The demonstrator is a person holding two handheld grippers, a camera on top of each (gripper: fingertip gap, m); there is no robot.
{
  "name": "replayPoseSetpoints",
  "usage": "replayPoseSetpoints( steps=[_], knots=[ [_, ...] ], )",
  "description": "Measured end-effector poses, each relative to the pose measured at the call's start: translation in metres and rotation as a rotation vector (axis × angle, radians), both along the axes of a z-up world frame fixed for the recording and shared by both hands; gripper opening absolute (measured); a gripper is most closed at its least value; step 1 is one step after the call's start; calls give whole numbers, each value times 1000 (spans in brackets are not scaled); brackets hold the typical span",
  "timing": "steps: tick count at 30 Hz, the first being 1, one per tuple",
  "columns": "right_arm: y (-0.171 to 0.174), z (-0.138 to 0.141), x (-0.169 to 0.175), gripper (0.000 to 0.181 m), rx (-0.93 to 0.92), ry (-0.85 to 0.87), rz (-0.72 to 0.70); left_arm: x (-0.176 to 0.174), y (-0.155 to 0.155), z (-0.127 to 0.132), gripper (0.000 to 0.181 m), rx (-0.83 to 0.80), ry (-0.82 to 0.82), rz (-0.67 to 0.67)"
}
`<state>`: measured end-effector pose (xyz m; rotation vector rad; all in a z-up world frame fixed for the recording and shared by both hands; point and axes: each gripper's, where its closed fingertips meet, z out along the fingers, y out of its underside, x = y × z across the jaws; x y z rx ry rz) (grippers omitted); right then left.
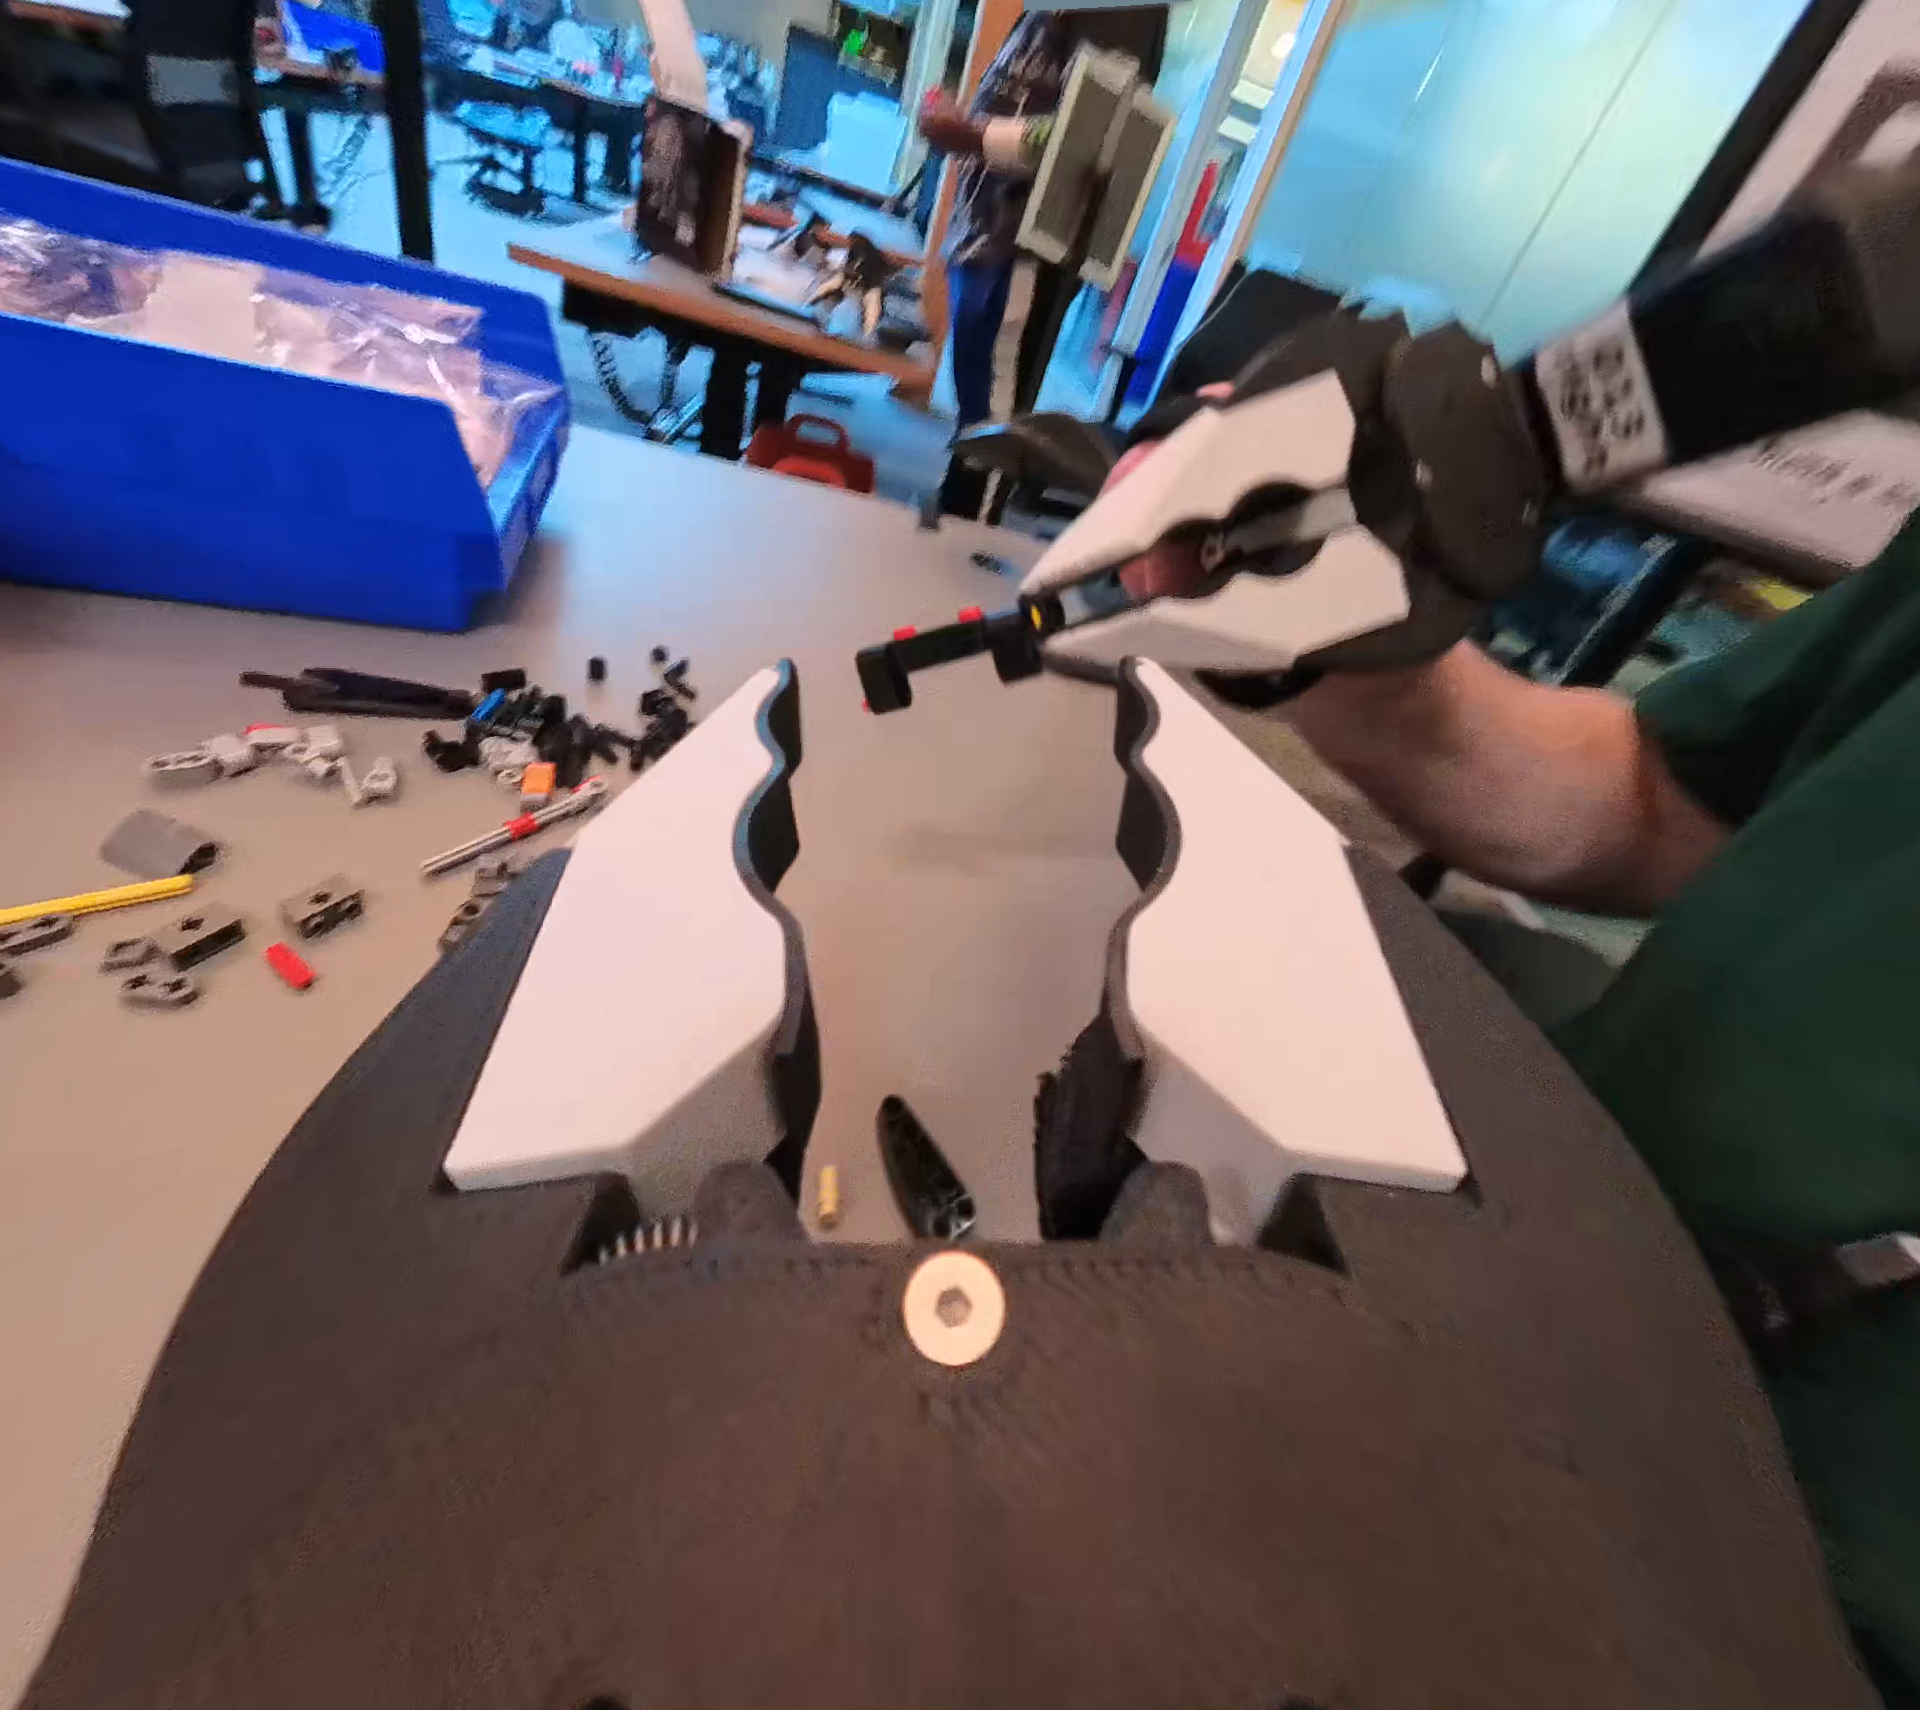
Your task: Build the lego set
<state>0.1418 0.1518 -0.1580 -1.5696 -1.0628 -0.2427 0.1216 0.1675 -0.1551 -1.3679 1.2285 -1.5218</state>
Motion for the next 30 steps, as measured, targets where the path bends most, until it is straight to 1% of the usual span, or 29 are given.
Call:
replayPoseSetpoints(
  steps=[1, 3, 5, 7, 10, 12, 14, 18, 20, 22, 25, 27, 28, 29, 30],
  knots=[
    [-2, 4, -6, 6, 63, -102, 9, -2, 1, 3, 63, -25, -14, -6],
    [-5, 12, -17, 5, 153, -229, 13, -4, -1, 7, 68, -33, -27, -21],
    [-7, 13, -25, 6, 199, -311, 29, -4, -8, 9, 70, -35, -30, -50],
    [-9, 17, -30, 6, 248, -342, 39, -3, -13, 8, 61, -9, -29, -66],
    [-15, 25, -37, 6, 320, -358, 54, -3, -19, 6, 55, 6, -17, -98],
    [-18, 28, -39, 5, 339, -362, 68, -5, -24, 10, 51, -9, -48, -133],
    [-21, 31, -41, 5, 357, -356, 85, -8, -30, 17, 42, -3, -102, -171],
    [-27, 34, -45, 5, 377, -355, 113, -11, -36, 27, 43, 25, -158, -185],
    [-30, 34, -46, 5, 381, -357, 126, -11, -37, 30, 47, 46, -171, -176],
    [-32, 36, -47, 4, 392, -359, 124, -11, -41, 29, 43, 63, -162, -195],
    [-31, 36, -45, 4, 393, -351, 120, -10, -40, 29, 42, 83, -165, -179],
    [-30, 34, -45, 6, 375, -341, 117, -10, -38, 28, 42, 125, -167, -156],
    [-30, 35, -45, 10, 364, -322, 120, -11, -37, 29, 42, 133, -173, -154],
    [-32, 35, -46, 18, 343, -285, 135, -13, -34, 32, 42, 150, -187, -131],
    [-34, 36, -48, 24, 311, -235, 157, -15, -33, 35, 42, 195, -203, -109]
  ],
)
